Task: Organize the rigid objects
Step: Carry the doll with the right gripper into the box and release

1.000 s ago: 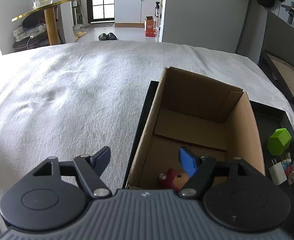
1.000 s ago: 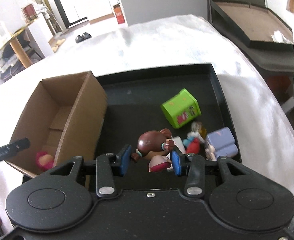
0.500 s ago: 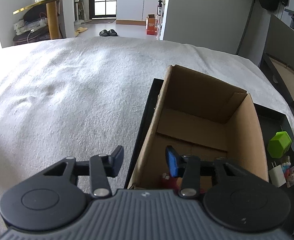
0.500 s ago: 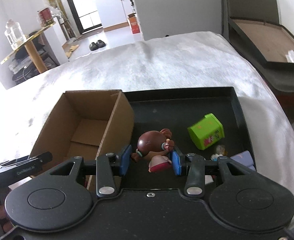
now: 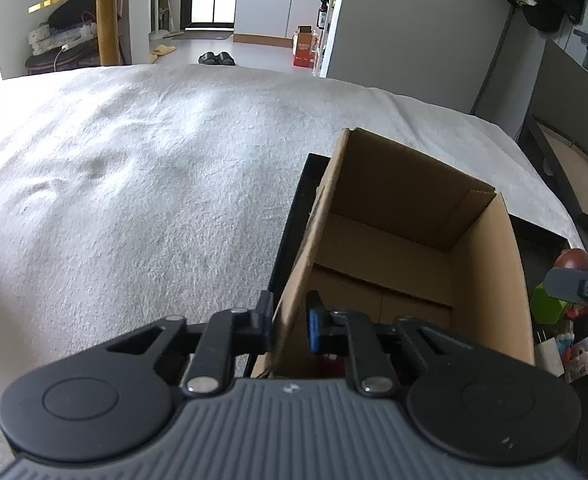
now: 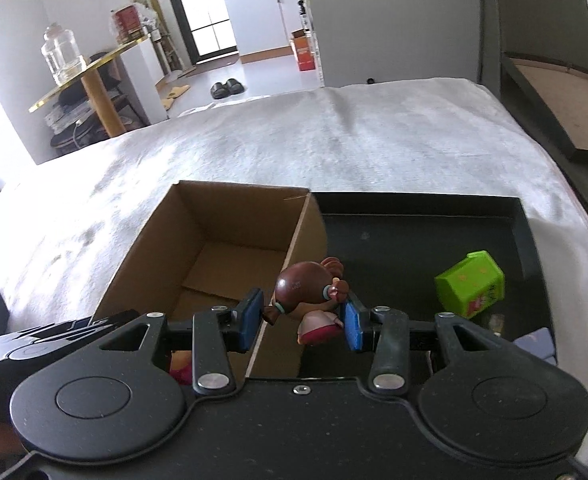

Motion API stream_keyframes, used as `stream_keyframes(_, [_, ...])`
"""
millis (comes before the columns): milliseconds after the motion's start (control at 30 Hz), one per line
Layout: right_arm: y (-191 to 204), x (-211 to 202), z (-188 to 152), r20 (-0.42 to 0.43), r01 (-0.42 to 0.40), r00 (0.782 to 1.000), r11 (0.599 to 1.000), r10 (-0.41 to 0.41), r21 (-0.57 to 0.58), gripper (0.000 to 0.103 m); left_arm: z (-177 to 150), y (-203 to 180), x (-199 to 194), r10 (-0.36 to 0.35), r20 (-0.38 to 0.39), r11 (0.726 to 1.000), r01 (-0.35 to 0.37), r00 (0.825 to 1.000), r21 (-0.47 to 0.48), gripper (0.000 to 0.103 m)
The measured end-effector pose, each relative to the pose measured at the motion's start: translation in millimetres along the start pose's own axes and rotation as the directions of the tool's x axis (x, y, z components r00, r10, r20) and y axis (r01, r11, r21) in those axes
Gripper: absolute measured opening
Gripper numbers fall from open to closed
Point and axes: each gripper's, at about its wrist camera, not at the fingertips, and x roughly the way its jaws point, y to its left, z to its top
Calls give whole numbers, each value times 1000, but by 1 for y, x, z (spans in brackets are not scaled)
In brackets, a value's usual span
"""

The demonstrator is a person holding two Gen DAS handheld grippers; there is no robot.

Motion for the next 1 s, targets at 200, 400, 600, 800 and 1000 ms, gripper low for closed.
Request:
stream_keyframes(200, [12, 9, 0, -17, -30, 999, 999, 30, -22, 41, 0, 3, 0, -13, -3, 1000, 13, 1000, -11, 14])
stream_keyframes(400, [26, 19, 0, -32, -51, 998, 998, 49, -40, 41, 0, 6, -1, -39, -12, 999, 39, 999, -31, 14])
stream_keyframes(600, [43, 29, 1, -47, -71, 997, 995, 68, -63, 41, 0, 9, -1, -67, -28, 997, 65, 997, -47, 14])
stream_keyframes(800, [56, 41, 3, -66, -87, 994, 995, 84, -42, 42, 0, 11, -1, -78, -32, 996, 76, 996, -55, 14])
stream_keyframes(1000, [59, 36, 8, -58, -120, 991, 992, 118, -31, 44, 0, 12, 0, -79, -37, 995, 77, 996, -57, 14])
